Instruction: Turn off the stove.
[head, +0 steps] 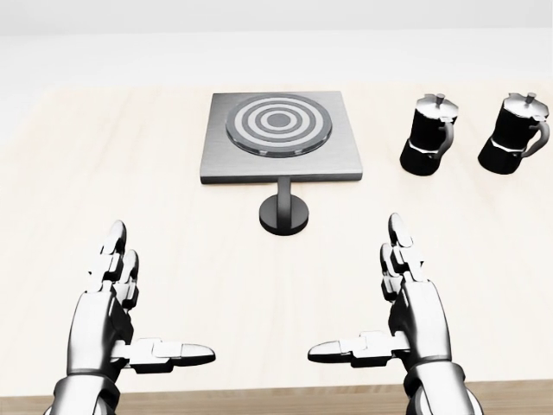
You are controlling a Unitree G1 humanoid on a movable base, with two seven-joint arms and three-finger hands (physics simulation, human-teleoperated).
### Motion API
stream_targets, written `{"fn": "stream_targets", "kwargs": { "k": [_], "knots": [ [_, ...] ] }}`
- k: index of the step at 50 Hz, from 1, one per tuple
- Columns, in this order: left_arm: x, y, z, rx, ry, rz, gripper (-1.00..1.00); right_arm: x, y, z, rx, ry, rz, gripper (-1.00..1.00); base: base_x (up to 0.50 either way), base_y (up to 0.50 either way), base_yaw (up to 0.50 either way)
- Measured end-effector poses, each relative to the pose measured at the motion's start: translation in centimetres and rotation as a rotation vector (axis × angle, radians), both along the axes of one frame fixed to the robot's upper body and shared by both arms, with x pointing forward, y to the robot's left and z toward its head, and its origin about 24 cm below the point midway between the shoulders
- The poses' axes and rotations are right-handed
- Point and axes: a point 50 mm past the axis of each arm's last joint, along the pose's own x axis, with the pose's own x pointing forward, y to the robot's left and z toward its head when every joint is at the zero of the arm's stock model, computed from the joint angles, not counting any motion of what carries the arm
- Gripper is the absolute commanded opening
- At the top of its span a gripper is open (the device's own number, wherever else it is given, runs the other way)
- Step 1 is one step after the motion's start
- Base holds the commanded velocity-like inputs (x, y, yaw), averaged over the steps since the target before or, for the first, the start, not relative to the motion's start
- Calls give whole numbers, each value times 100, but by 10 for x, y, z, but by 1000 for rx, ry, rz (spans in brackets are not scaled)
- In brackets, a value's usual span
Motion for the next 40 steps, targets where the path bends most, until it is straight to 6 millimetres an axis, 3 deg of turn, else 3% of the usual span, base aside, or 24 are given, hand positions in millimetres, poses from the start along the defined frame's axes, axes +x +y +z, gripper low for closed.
{"fn": "stream_targets", "kwargs": {
  "k": [11, 40],
  "knots": [
    [0, 0, -1, 2, -1, -1, 100, 0, 0, 0, 0, 2, 0, 100, 0, 0, 0],
    [0, -1, 0, 5, -6, -2, 100, 1, 1, -2, -6, 8, 8, 100, 22, 0, 0]
  ]
}}
